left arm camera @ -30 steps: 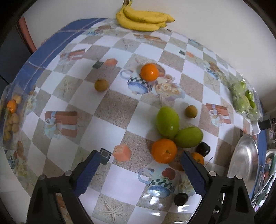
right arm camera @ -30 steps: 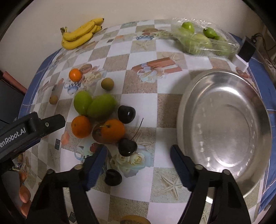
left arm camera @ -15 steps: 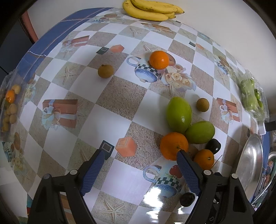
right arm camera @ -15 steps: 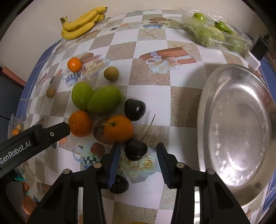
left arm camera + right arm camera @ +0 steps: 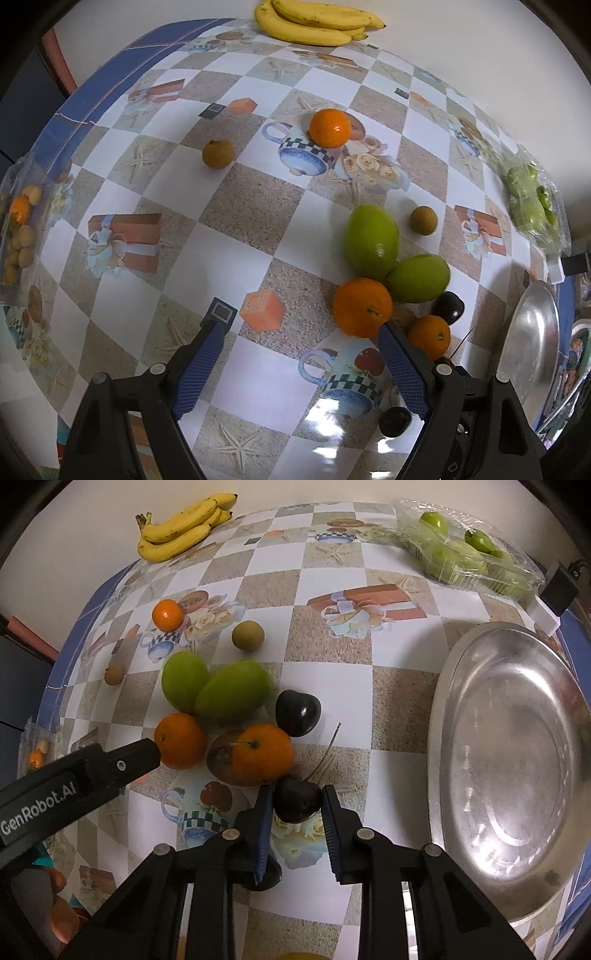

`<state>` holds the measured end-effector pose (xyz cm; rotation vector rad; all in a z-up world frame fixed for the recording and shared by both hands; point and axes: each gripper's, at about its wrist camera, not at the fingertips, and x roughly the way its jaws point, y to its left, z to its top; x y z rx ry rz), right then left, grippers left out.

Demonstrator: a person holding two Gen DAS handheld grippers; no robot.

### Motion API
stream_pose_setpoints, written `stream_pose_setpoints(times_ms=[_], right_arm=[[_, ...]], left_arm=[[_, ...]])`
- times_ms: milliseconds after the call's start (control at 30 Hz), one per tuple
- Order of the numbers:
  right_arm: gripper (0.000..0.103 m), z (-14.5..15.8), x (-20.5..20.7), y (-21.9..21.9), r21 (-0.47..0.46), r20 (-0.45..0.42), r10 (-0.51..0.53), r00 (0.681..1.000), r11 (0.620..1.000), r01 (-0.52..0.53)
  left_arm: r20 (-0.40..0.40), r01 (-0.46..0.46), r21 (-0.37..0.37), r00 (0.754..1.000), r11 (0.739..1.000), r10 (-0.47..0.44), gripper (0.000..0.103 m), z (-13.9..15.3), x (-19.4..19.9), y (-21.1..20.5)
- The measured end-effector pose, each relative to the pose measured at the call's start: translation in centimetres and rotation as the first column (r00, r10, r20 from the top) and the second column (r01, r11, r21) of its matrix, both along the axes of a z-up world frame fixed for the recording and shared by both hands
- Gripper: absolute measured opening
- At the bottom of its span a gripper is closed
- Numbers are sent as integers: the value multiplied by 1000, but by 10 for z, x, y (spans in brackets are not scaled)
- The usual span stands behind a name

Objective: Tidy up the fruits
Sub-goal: 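Close the right tool on its cherry while the left tool closes on another cherry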

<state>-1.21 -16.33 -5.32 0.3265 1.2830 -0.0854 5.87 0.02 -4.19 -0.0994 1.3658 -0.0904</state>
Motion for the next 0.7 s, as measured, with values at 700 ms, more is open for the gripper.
stream_pose_setpoints(times_ms=[700], right_arm=[[27, 47, -57, -43, 11, 70, -178, 981, 984, 178]], left_arm=[[-50, 136, -82, 989, 987, -140, 76, 0, -37, -25]])
